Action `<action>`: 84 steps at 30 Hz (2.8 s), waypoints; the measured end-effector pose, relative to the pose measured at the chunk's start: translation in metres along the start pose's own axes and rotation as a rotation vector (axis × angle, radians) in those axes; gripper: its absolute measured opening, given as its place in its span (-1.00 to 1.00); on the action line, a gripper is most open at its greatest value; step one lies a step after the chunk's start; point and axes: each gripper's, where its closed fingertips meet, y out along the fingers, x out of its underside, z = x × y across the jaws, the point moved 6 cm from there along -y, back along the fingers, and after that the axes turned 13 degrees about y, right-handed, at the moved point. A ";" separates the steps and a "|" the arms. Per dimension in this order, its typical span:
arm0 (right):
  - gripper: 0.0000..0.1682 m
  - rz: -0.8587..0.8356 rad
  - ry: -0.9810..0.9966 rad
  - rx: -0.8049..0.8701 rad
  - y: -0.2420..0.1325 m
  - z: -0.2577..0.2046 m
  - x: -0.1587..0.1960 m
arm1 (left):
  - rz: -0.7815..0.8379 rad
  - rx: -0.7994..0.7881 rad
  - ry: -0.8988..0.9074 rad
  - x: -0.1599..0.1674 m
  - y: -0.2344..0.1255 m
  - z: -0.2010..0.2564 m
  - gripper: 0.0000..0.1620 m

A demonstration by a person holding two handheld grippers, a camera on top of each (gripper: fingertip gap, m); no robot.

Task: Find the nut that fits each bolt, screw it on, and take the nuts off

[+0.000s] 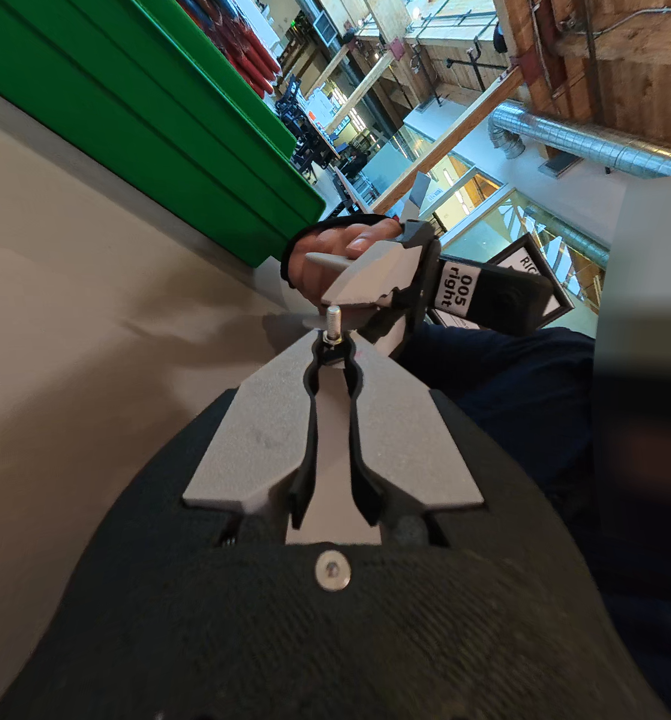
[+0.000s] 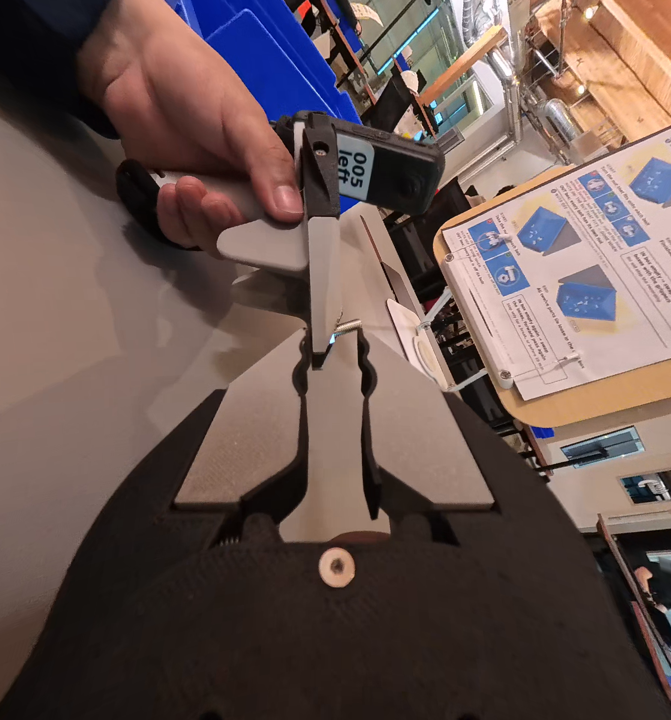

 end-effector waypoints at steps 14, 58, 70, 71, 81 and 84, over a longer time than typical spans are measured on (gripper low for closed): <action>-0.72 0.025 -0.070 -0.029 -0.004 -0.009 -0.003 | -0.065 0.063 -0.018 0.007 0.004 0.005 -0.91; -0.62 -0.529 0.913 0.634 -0.184 0.181 0.157 | -0.066 -0.310 0.249 -0.012 -0.016 -0.012 -0.81; -0.45 0.012 0.898 0.186 -0.086 0.150 0.010 | -0.225 -0.495 0.317 0.001 -0.015 -0.032 -0.78; -0.45 -0.002 0.893 0.140 -0.067 0.139 0.010 | -0.236 -0.501 0.323 0.001 -0.015 -0.032 -0.76; -0.27 -0.134 0.971 -0.089 0.051 0.100 0.052 | -0.362 -0.680 0.405 0.006 -0.026 -0.044 -0.50; -0.15 -0.206 0.946 -0.043 0.060 0.092 0.071 | -0.391 -0.760 0.426 0.005 -0.036 -0.050 -0.39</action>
